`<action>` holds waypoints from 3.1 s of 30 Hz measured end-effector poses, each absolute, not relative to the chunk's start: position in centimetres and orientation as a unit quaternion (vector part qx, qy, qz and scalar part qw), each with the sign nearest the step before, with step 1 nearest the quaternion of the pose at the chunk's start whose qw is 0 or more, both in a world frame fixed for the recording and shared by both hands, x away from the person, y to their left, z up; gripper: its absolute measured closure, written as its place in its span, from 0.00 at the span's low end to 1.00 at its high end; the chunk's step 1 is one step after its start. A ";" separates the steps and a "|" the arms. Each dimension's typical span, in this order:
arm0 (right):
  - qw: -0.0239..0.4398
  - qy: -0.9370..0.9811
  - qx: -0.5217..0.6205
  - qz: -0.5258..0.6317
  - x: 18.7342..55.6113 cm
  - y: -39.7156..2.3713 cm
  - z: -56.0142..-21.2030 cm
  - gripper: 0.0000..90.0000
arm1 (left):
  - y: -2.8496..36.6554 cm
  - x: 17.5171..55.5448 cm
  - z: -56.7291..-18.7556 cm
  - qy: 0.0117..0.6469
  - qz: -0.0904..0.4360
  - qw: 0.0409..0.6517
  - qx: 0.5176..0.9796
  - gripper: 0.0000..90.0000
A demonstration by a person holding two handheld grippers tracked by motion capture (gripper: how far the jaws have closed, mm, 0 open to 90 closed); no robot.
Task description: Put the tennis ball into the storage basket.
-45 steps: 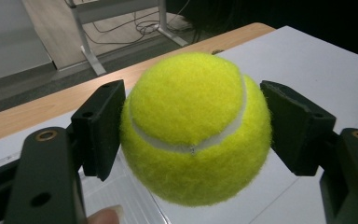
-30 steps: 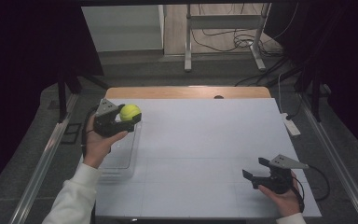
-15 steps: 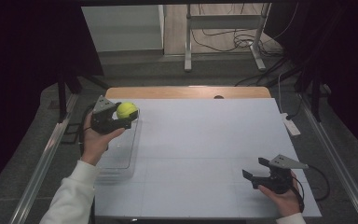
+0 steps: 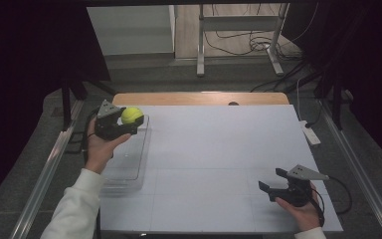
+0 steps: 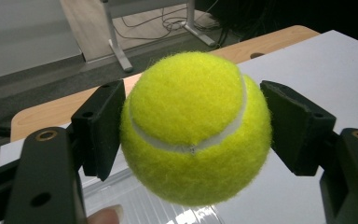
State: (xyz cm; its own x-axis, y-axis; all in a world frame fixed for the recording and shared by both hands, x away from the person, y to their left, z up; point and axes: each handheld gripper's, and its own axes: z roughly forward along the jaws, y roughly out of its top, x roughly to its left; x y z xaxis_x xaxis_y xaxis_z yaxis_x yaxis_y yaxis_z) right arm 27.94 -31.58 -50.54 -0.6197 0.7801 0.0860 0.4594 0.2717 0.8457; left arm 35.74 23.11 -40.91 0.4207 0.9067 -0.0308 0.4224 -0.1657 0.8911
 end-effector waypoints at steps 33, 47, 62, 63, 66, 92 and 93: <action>0.179 0.776 0.401 0.453 27.9 -31.6 -50.5 0.15 | 25.5 37.5 -40.8 0.503 0.289 0.415 0.701 0.29; 0.178 0.777 0.400 0.452 28.0 -31.6 -50.6 0.15 | 25.9 38.6 -41.2 0.518 0.291 0.407 0.694 0.29; 0.178 0.778 0.400 0.451 28.0 -31.6 -50.6 0.15 | 26.8 39.6 -41.7 0.539 0.289 0.396 0.684 0.29; 0.179 0.778 0.400 0.451 28.0 -31.6 -50.6 0.15 | 26.9 39.8 -41.8 0.541 0.289 0.395 0.684 0.29; 0.178 0.777 0.401 0.451 28.0 -31.6 -50.6 0.15 | 27.1 40.1 -42.0 0.547 0.287 0.390 0.683 0.29; 0.179 0.777 0.402 0.450 28.0 -31.7 -50.7 0.15 | 28.5 41.2 -43.0 0.572 0.287 0.365 0.676 0.29; 0.178 0.778 0.402 0.449 28.0 -31.7 -50.7 0.15 | 28.5 41.3 -43.0 0.572 0.287 0.365 0.676 0.29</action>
